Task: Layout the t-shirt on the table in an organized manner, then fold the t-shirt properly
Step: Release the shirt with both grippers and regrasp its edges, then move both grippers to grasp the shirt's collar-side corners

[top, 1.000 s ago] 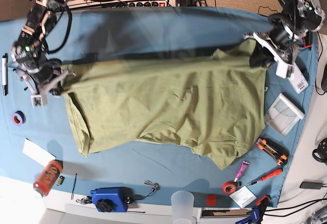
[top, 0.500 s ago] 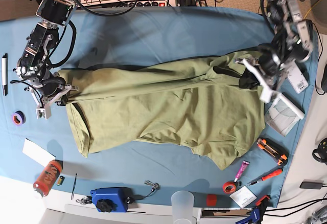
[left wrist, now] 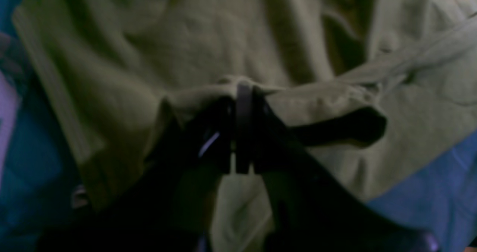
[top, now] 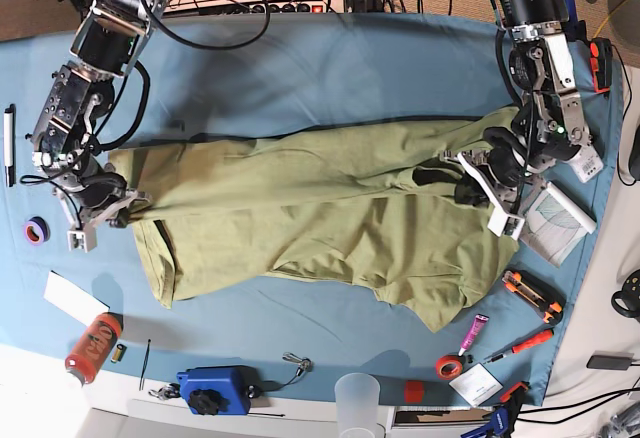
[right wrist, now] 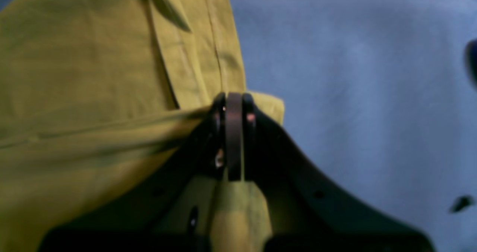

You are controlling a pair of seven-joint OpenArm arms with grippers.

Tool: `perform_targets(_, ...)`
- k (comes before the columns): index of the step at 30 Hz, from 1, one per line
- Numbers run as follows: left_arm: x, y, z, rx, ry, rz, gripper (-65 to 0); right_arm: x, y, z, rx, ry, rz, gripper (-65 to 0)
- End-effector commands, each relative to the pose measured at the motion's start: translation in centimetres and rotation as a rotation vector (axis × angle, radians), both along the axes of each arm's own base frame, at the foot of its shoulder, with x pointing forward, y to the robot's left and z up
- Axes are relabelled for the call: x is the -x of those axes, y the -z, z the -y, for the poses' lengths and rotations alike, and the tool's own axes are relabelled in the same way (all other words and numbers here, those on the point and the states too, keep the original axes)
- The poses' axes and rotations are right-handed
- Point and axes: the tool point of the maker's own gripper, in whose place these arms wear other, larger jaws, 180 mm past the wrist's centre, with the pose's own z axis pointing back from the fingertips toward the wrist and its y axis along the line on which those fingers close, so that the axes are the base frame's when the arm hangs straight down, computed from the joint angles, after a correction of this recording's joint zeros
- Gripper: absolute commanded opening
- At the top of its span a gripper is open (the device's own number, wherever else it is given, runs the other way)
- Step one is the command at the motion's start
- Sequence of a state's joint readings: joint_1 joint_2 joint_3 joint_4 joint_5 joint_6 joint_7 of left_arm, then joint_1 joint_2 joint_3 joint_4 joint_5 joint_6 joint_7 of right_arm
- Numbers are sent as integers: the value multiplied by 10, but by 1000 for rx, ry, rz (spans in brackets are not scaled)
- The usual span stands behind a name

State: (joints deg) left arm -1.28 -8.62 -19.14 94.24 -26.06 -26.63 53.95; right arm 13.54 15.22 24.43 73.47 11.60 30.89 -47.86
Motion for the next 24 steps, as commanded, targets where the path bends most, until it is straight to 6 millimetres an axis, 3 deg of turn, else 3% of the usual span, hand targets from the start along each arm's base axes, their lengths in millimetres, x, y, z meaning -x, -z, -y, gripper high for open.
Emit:
perform_targets(1, -9, -14, -1, 6, -1, 53, -650, -13, -18, 7, 8, 1, 57, -650)
perform_targets(6, -10, -16, -1, 8, -2, 63, -650, -14, -13, -3, -13, -62, 48, -650)
perform_targets(7, -10, -16, -1, 9, -3, 67, -618, -14, -13, -7, -11, -91, 49, -650)
perform_targets(8, -10, -16, -1, 9, -4, 67, -546, -14, -13, -10, -10, -116, 49, -631)
perform_targets(10, -12, -18, -2, 13, -7, 78, -417, -15, -14, -14, -11, -146, 55, -541)
perform_targets(12, -14, -20, -2, 18, -11, 93, -354, -18, -18, -14, -10, -146, 65, -480)
perform_targets(19, -14, -28, -9, 12, -75, 72, -352, -41, -54, -21, -91, -155, 123, -474)
perform_targets(24, 1, -55, -18, -37, -68, 76, -352, -47, -92, -18, -96, -177, 184, -476)
